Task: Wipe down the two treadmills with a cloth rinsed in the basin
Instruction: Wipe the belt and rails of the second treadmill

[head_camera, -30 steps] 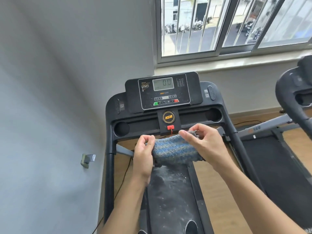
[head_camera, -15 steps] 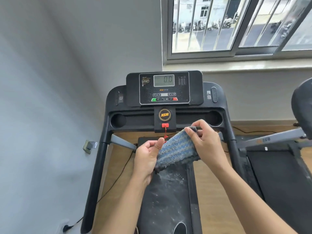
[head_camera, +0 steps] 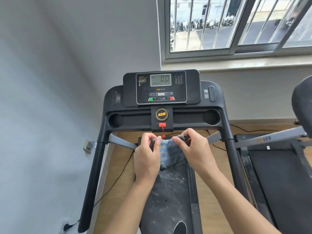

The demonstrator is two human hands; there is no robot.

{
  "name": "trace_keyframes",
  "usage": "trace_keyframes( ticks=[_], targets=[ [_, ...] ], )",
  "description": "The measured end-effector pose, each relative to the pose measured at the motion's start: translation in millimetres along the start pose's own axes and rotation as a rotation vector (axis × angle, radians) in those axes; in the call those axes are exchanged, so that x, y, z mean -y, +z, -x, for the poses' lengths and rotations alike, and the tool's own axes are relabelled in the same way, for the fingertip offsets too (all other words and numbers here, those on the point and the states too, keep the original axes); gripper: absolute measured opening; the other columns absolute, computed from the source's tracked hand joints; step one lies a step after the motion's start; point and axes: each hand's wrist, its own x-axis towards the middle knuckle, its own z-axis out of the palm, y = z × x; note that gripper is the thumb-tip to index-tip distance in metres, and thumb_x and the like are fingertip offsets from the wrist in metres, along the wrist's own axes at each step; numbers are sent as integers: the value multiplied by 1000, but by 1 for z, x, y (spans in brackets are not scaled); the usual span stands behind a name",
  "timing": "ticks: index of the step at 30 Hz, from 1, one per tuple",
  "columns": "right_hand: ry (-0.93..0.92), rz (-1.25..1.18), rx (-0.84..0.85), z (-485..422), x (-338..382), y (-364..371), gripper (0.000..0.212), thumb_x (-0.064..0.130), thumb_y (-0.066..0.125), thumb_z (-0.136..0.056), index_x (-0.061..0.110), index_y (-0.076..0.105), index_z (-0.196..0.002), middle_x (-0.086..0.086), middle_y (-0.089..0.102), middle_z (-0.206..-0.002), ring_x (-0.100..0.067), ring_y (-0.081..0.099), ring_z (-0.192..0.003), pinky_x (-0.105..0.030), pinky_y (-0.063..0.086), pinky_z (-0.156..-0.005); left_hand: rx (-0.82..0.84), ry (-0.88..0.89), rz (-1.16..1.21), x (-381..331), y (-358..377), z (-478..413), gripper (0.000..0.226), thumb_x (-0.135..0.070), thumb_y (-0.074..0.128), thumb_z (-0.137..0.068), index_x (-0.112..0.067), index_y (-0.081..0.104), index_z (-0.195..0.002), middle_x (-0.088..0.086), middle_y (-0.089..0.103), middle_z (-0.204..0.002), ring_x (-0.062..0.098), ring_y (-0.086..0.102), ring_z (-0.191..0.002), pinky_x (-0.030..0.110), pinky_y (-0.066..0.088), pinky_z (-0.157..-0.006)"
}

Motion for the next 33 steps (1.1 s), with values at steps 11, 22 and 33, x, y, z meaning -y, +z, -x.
trace_keyframes(
  ticks=[11, 22, 33],
  targets=[
    [-76, -284, 437, 27, 52, -10, 36, 41, 36, -113, 49, 62, -137, 14, 73, -122, -2, 67, -117, -31, 61, -90, 39, -328, 457, -14, -5, -5, 50, -56, 37, -107, -19, 68, -90, 3, 73, -88, 24, 70, -89, 45, 55, -84],
    [215, -243, 242, 24, 18, 2, 42, 51, 77, -90, 38, 60, -126, 13, 71, -110, 0, 69, -94, -27, 57, -81, 349, -507, 874, 17, -20, -3, 13, -16, 57, -107, -8, 67, -107, 27, 73, -106, 37, 70, -91, 53, 57, -85],
    [598, -399, 350, 11, -50, 145, 16, 18, 71, -98, 13, 61, -87, -1, 62, -75, -8, 48, -56, -19, 39, -51, 405, -794, 600, 166, -2, -8, 15, -6, 70, -99, -9, 64, -113, 11, 80, -103, 27, 74, -88, 46, 60, -81]
  ],
)
